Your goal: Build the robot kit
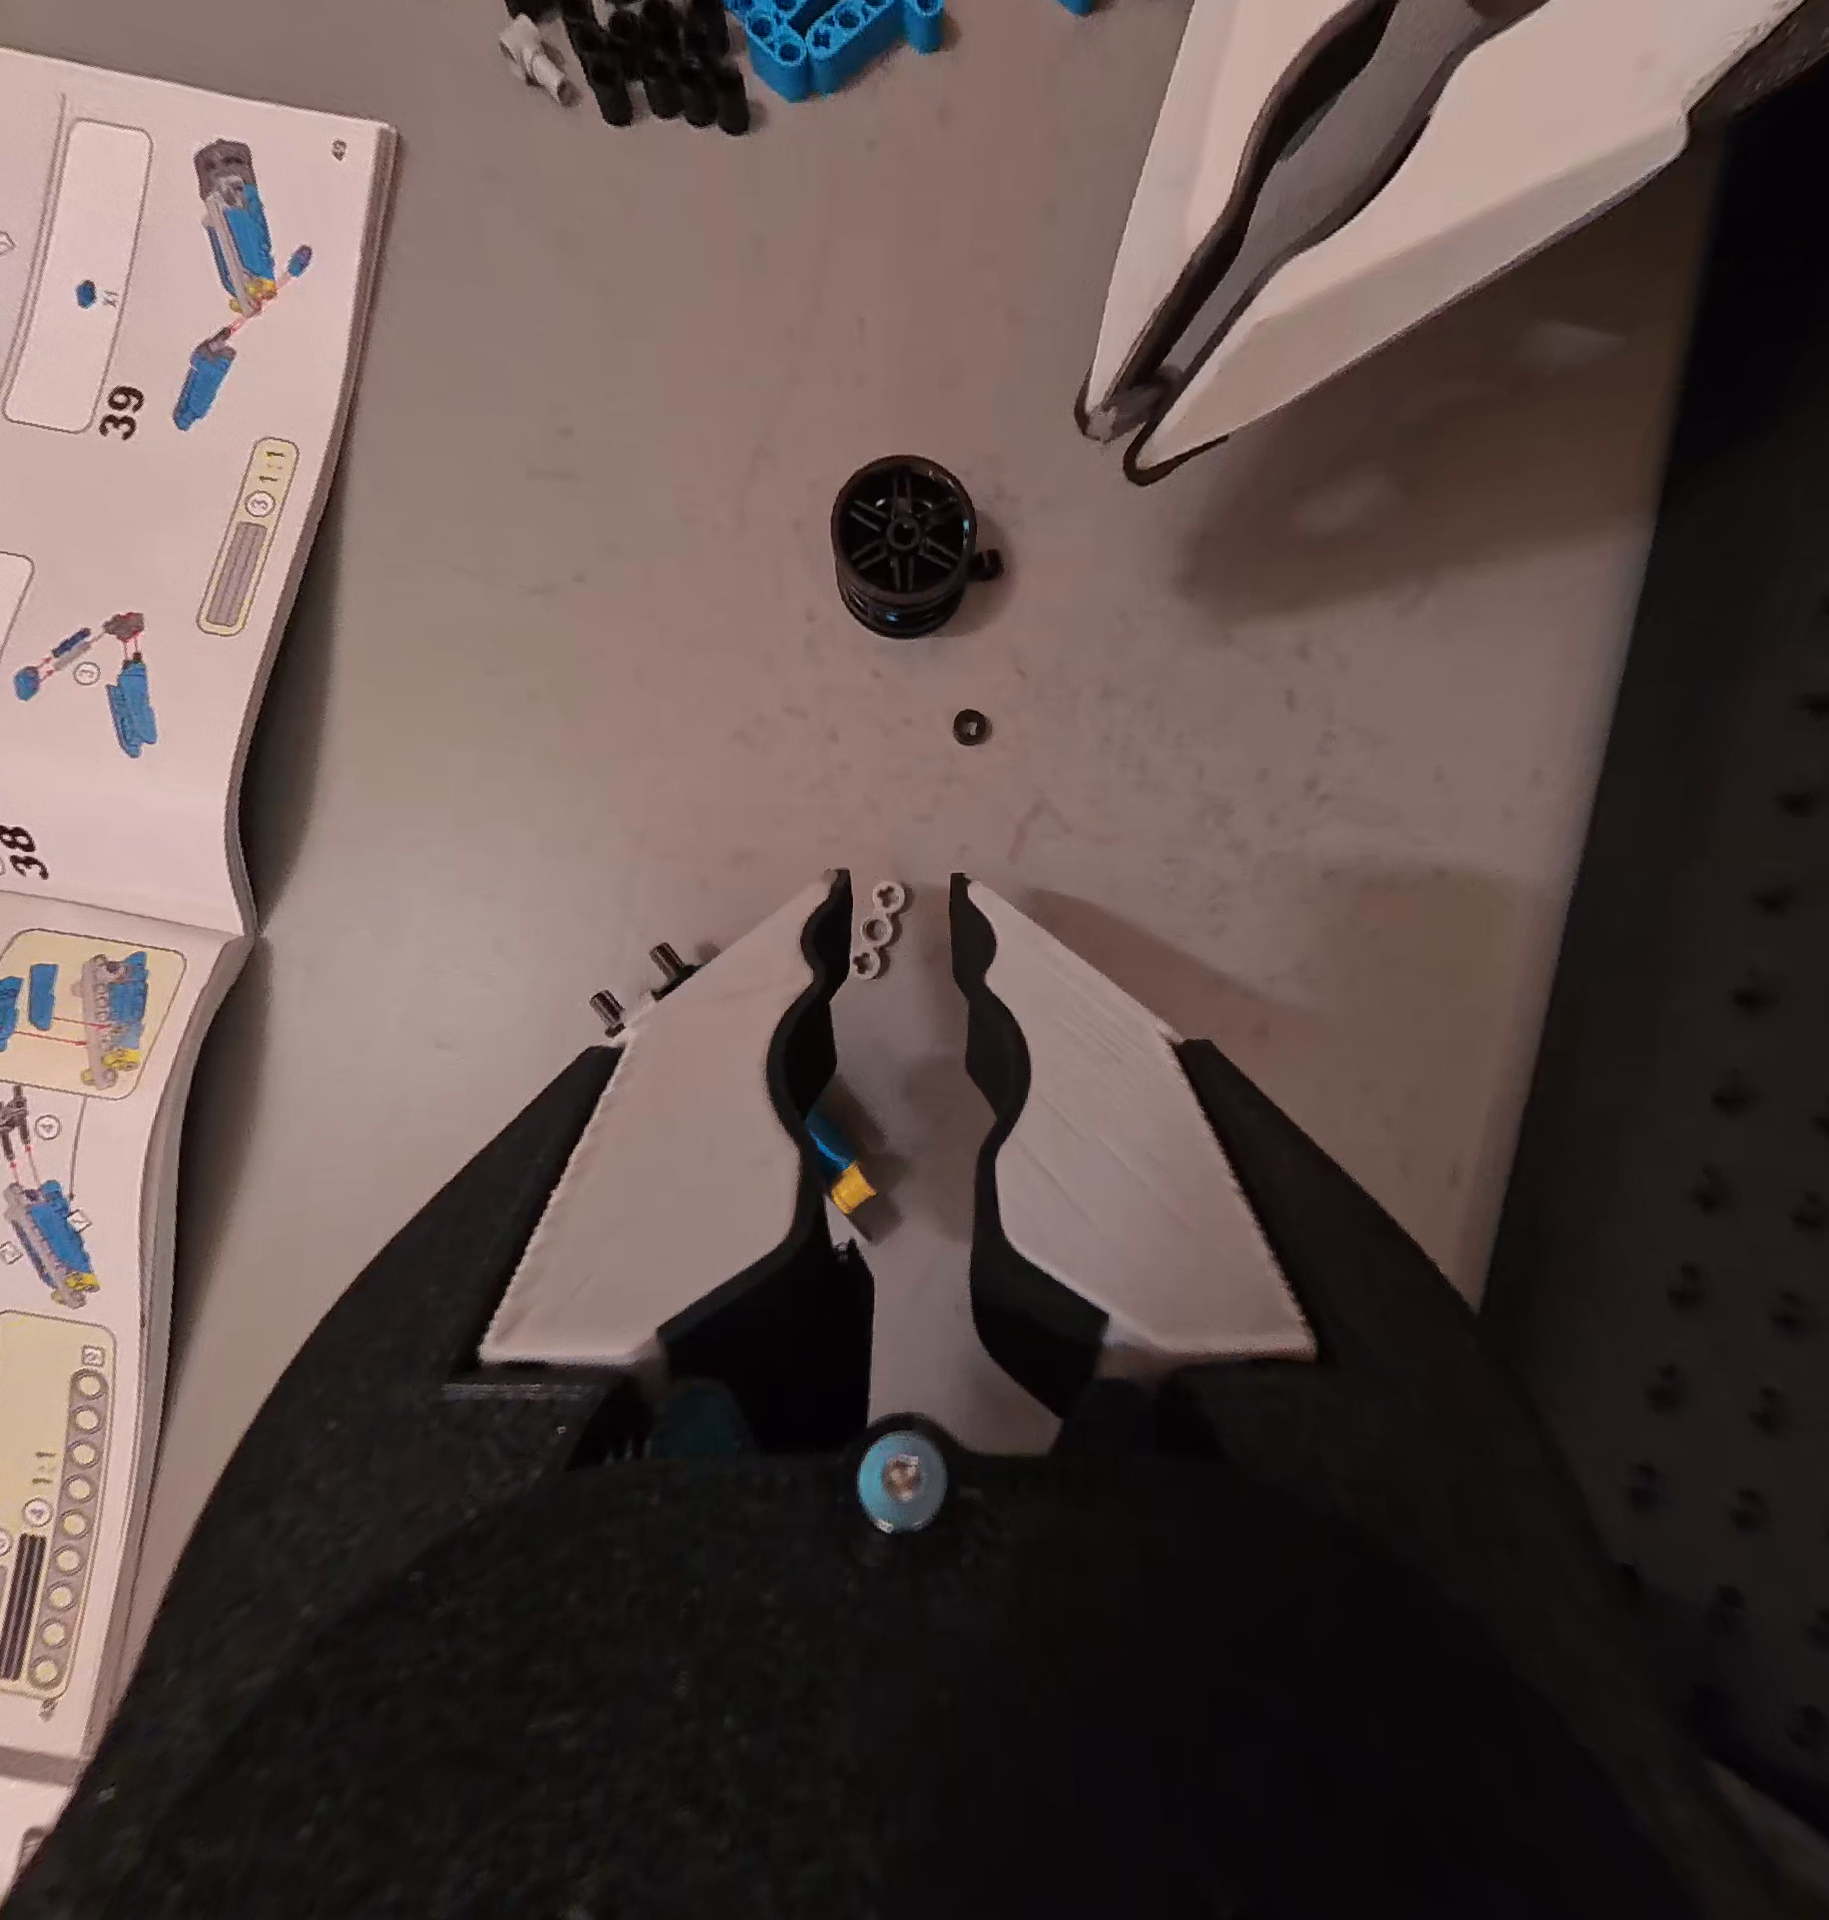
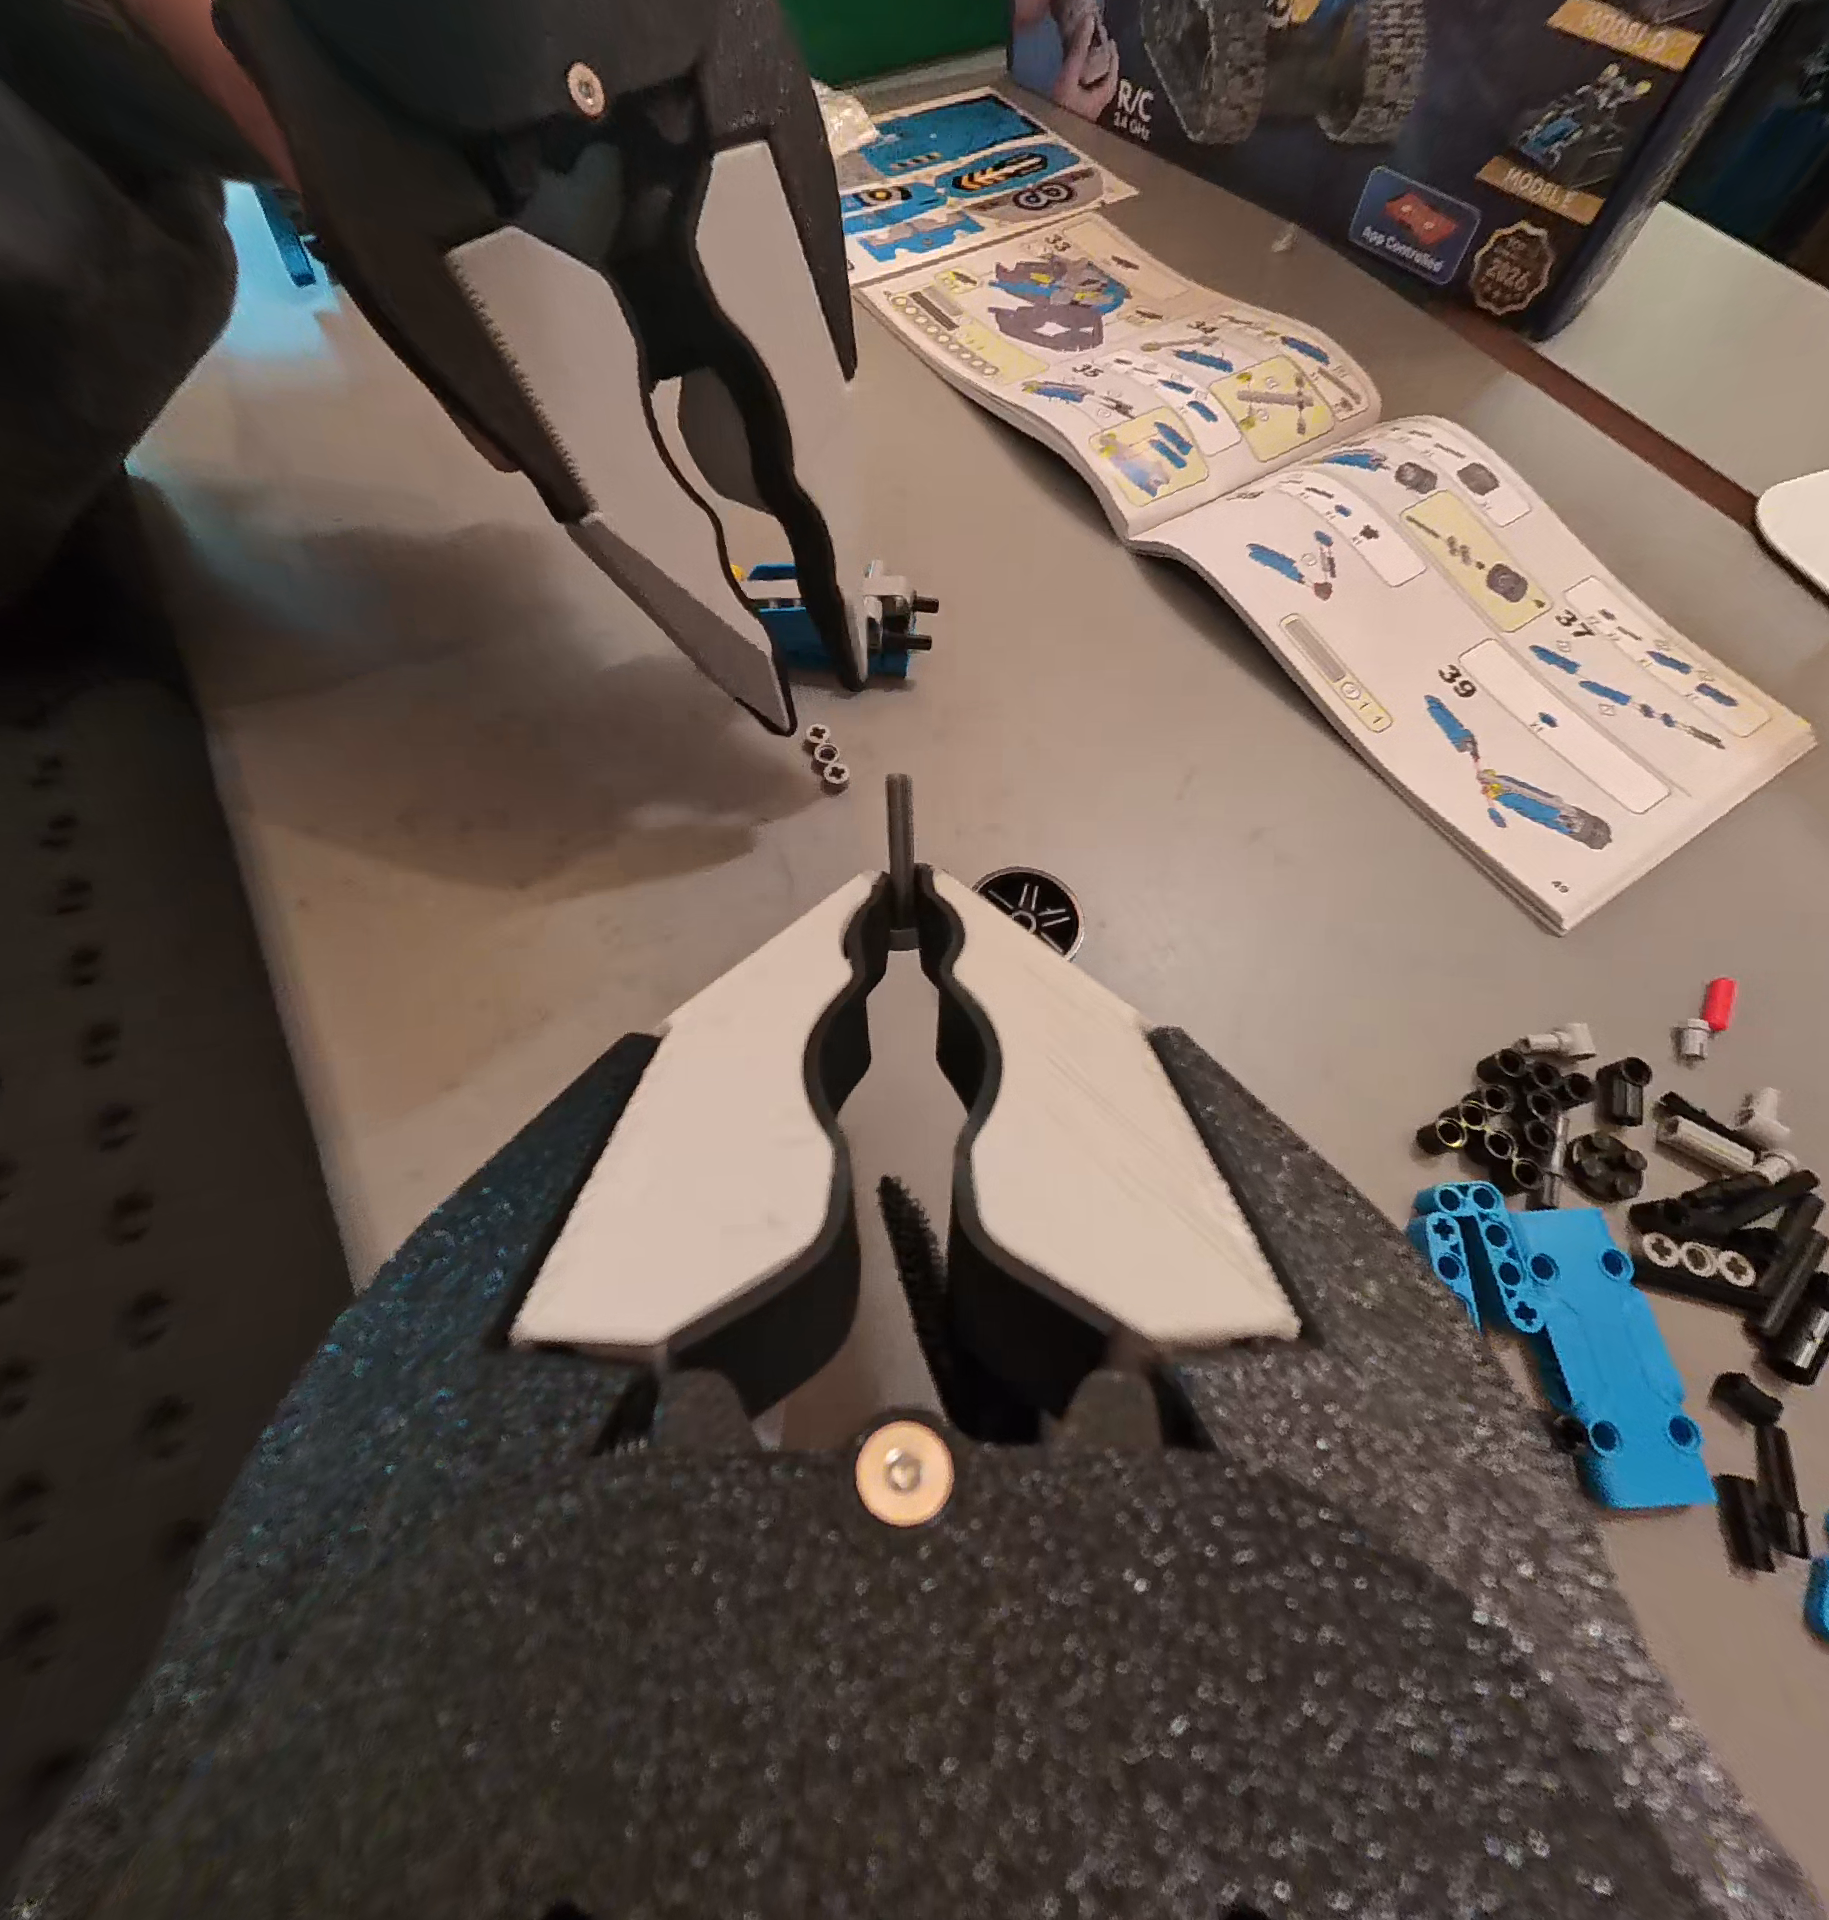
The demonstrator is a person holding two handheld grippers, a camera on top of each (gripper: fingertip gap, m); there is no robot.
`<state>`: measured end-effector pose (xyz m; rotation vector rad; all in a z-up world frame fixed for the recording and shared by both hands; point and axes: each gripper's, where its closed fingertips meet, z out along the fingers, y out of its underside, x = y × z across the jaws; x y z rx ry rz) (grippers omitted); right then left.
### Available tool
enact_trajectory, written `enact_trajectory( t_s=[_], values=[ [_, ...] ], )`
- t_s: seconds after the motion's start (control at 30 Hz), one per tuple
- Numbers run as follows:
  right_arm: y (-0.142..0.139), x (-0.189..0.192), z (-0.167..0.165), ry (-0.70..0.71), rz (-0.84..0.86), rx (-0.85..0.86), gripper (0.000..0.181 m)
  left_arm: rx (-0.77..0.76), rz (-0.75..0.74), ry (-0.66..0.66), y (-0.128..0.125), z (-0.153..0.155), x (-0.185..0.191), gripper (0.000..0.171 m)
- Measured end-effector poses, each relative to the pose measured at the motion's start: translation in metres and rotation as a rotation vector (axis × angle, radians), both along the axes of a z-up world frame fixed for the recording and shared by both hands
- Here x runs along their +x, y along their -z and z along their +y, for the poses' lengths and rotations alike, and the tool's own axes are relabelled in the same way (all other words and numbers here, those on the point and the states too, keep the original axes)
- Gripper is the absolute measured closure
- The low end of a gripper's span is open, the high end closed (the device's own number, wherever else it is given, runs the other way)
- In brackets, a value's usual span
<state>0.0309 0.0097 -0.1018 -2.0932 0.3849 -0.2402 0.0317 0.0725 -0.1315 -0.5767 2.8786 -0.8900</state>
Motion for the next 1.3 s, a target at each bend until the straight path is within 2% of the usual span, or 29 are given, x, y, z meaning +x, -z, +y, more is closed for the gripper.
enact_trajectory(
  t_s=[0.1,0.33,0.5,0.63,0.73,0.93,0.97,1.03,1.1,1.17,1.3],
  values=[
    [-0.005,0.004,-0.004,0.021,-0.004,0.019,0.177,-0.01,0.023,-0.004,0.0,0.001,0.001,0.153],
    [-0.007,0.008,-0.008,0.038,0.025,0.047,0.177,0.058,0.088,0.077,0.01,0.007,-0.013,0.154],
    [-0.005,0.008,-0.008,0.036,0.033,0.04,0.177,0.062,0.075,0.082,0.012,0.009,-0.005,0.154],
    [-0.002,0.007,-0.007,0.033,0.043,0.03,0.177,0.099,0.072,0.093,0.024,0.01,-0.001,0.155],
    [0.001,0.007,-0.007,0.033,0.041,0.019,0.177,0.124,0.059,0.095,0.032,0.009,-0.001,0.163],
    [0.01,-0.003,-0.001,-0.028,0.094,0.003,0.177,0.091,-0.01,0.069,0.03,0.008,0.003,0.165],
    [0.013,-0.004,0.0,-0.038,0.106,-0.009,0.177,0.052,-0.038,0.049,0.025,0.006,0.005,0.165],
    [0.015,-0.004,0.002,-0.04,0.076,-0.03,0.177,-0.13,-0.053,-0.021,0.0,-0.006,0.008,0.165],
    [0.01,-0.006,0.006,-0.051,-0.01,-0.038,0.177,-0.376,-0.006,-0.097,-0.032,-0.021,0.005,0.165],
    [0.008,-0.004,0.009,-0.033,-0.16,-0.098,0.177,-0.553,0.081,-0.149,-0.055,-0.031,-0.002,0.165],
    [0.003,-0.003,0.018,-0.009,-0.351,-0.168,0.177,-0.64,0.212,-0.269,-0.063,-0.04,-0.003,0.165]
  ],
)
